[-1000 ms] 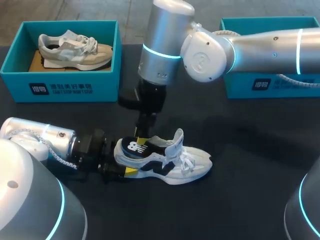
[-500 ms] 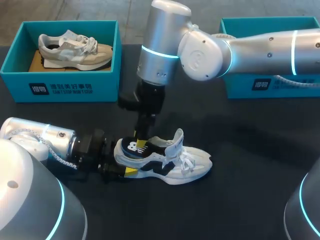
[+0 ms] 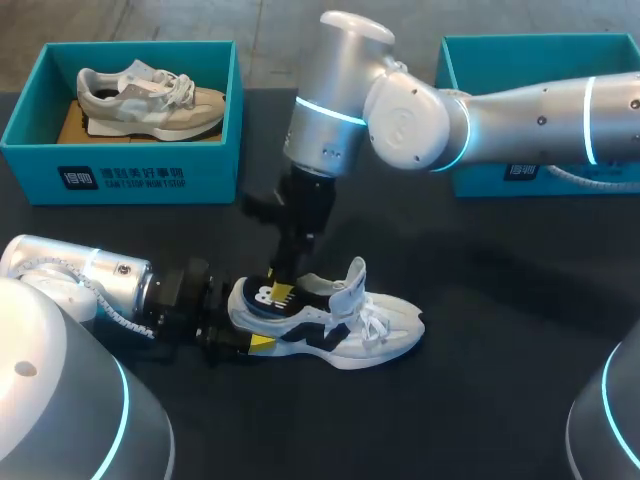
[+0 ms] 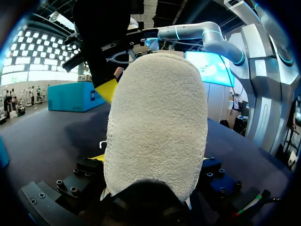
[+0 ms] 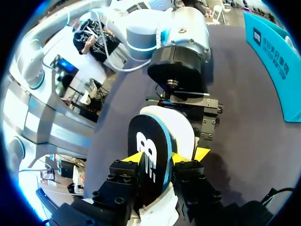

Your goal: Take the shoe out of the shoebox, open the shoe tongue, remove and reinsert the insole, then place the shoe into the shoebox

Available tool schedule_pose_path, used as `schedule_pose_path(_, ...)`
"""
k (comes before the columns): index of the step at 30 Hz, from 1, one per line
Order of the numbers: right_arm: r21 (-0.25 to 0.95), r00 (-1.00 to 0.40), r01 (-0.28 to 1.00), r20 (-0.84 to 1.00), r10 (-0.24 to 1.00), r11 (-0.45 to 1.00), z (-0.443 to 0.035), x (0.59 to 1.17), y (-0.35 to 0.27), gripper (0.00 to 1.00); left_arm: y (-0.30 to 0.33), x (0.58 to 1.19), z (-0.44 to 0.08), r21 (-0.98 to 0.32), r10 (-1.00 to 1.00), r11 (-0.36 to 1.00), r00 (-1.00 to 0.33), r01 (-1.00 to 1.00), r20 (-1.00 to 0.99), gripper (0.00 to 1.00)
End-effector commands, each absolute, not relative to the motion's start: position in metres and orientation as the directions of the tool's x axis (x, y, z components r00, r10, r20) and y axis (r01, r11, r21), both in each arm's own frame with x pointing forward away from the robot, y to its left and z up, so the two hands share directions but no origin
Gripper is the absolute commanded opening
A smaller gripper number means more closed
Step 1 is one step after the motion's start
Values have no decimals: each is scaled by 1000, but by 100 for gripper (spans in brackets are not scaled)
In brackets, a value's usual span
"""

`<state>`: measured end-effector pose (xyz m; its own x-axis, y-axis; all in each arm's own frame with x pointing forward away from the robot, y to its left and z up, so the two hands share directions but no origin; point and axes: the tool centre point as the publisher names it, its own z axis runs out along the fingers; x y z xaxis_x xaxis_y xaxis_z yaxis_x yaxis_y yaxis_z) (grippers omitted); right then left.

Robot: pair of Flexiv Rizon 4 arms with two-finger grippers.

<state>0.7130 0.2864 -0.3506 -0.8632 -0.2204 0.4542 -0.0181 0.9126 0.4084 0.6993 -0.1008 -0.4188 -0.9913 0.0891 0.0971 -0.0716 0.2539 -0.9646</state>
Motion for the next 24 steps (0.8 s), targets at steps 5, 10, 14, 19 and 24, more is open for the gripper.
schedule_pose_path(5,426,-864,-2,455,-215,905,-352,707,279,33,-100,701,-422,-964,89,254,-991,-72,97,0)
schedule_pose_path(10,432,-862,0,457,-219,902,-351,707,279,33,-100,701,-422,-964,89,254,-991,-72,97,0)
schedule_pose_path(14,444,-861,-3,455,-228,896,-350,707,280,33,-100,701,-422,-964,89,254,-991,-72,97,0)
schedule_pose_path(19,443,-859,-1,459,-228,897,-349,704,282,32,-100,701,-422,-964,89,254,-991,-72,97,0)
schedule_pose_path(24,454,-859,0,457,-233,891,-349,703,283,30,-100,701,-422,-964,89,254,-991,-72,97,0)
